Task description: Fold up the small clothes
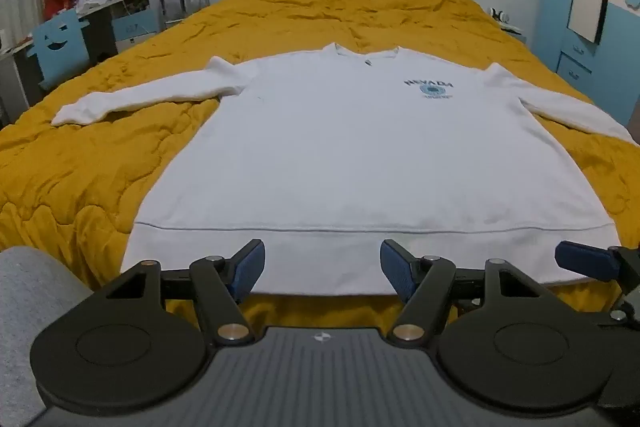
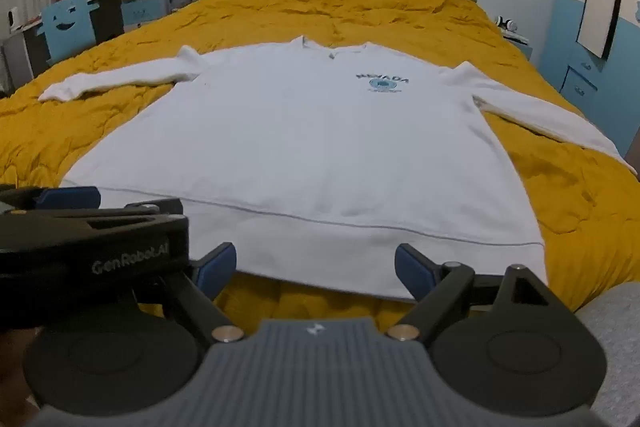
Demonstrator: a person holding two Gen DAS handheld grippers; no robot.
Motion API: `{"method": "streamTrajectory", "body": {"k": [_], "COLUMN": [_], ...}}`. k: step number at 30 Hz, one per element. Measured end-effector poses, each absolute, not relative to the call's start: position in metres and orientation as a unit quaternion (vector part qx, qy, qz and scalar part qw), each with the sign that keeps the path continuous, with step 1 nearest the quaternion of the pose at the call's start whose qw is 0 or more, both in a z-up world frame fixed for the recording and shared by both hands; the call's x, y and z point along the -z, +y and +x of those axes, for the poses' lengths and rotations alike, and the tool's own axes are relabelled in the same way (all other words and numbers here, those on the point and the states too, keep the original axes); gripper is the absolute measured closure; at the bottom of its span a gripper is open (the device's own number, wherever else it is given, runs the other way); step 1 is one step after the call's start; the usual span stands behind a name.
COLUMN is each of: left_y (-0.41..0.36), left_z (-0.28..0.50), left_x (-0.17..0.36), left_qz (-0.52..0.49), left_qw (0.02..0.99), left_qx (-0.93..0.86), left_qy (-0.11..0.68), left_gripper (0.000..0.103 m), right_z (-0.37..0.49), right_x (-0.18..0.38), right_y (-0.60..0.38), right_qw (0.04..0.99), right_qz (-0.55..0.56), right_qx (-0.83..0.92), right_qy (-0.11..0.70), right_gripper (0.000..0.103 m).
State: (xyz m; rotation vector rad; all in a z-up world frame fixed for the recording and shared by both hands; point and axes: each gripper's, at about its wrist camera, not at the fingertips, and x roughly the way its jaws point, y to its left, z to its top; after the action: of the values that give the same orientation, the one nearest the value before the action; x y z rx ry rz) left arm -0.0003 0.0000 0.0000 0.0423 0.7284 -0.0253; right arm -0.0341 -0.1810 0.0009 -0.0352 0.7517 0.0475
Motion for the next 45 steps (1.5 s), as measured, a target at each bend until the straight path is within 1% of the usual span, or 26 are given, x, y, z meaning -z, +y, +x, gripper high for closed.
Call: {"method": "streamTrajectory", "body": {"k": [2, 4, 10, 24, 33, 45], "left_y": [0.000, 0.001, 0.002, 0.005, 0.005, 0.006], "left_z": [-0.001, 0.004, 0.002, 0.000, 0.003, 0.003], "left_x": [-0.001, 0.009, 0.010, 0.018, 0.022, 0.022], "left_qz": [0.020, 0.015, 0.002, -0.004, -0.003, -0.002], "left_qw": [0.934, 0.929, 0.929, 0.924, 0.925, 0.924], "left_qx": [0.011, 0.011, 0.015, 0.014, 0.010, 0.012], "left_qy": [0.355, 0.371, 0.371, 0.382, 0.381, 0.382], "left_gripper": [0.025, 0.025, 0.025, 0.024, 0.021, 0.021], "right_z": [-0.035, -0.038, -0.034, -0.024, -0.022, -0.025], "right_x": [-0.002, -0.004, 0.001, 0.013, 0.017, 0.018], "right_y": [-0.182, -0.183, -0.177, -0.171, -0.167, -0.170], "right_qw": [0.930, 0.931, 0.921, 0.916, 0.916, 0.916], "right_qz": [-0.015, -0.012, -0.025, -0.034, -0.040, -0.030], "right_qx": [-0.020, -0.018, -0.021, -0.023, -0.017, -0.021], "right_qy": [0.366, 0.364, 0.388, 0.399, 0.398, 0.399], "right_gripper": [0.021, 0.021, 0.021, 0.021, 0.021, 0.021]}}
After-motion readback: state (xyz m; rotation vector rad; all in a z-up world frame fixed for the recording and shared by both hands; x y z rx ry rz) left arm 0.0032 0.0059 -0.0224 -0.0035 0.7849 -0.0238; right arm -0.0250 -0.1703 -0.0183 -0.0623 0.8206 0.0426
